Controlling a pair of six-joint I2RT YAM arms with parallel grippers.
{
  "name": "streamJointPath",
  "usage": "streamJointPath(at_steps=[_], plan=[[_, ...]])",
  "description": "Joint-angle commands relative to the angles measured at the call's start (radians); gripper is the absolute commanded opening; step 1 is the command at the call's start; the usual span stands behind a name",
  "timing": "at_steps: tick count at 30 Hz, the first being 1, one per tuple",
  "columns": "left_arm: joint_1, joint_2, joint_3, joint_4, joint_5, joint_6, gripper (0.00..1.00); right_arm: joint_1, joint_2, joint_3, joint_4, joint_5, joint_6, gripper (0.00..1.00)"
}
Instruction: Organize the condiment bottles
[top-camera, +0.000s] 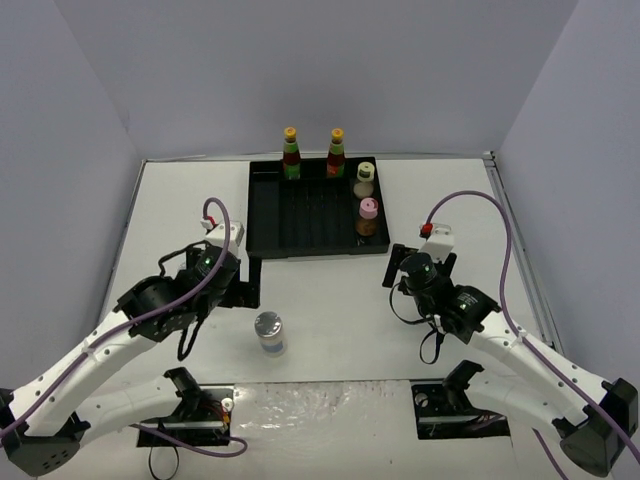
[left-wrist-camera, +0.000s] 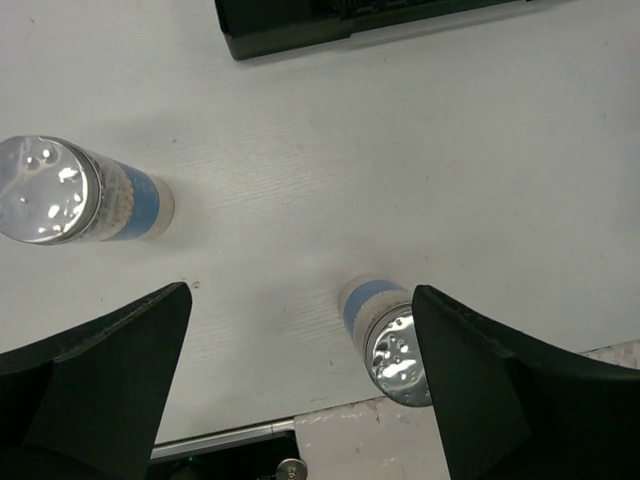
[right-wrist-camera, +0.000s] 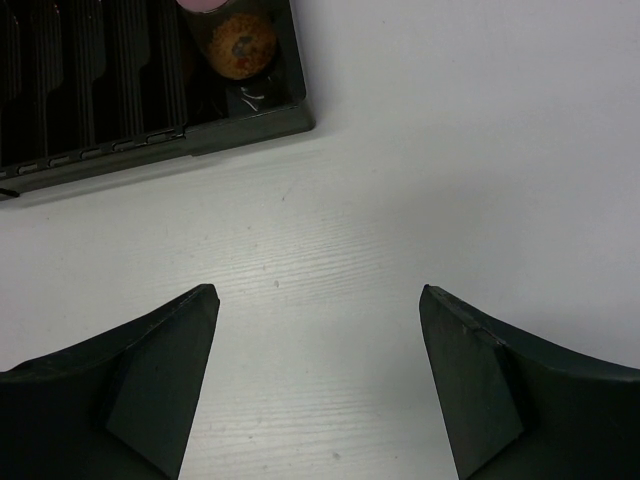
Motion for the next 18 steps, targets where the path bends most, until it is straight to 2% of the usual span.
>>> streamJointPath(at_steps=[1, 8, 18], plan=[[-0.058, 0.028, -0.021, 0.004, -0.008, -0.08, 0.89, 0.009, 0.001, 0.016, 0.03, 0.026, 0.028, 0.78], [-0.213, 0.059, -0.043, 0.023, -0.026, -0.128, 0.89, 0.009, 0.004, 0.004, 0.032, 0.023, 0.044, 0.78], [-0.325, 0.087, -0.083, 0.047, -0.025, -0.203, 0.89, 0.009, 0.011, -0.013, 0.042, 0.023, 0.045, 0.78]])
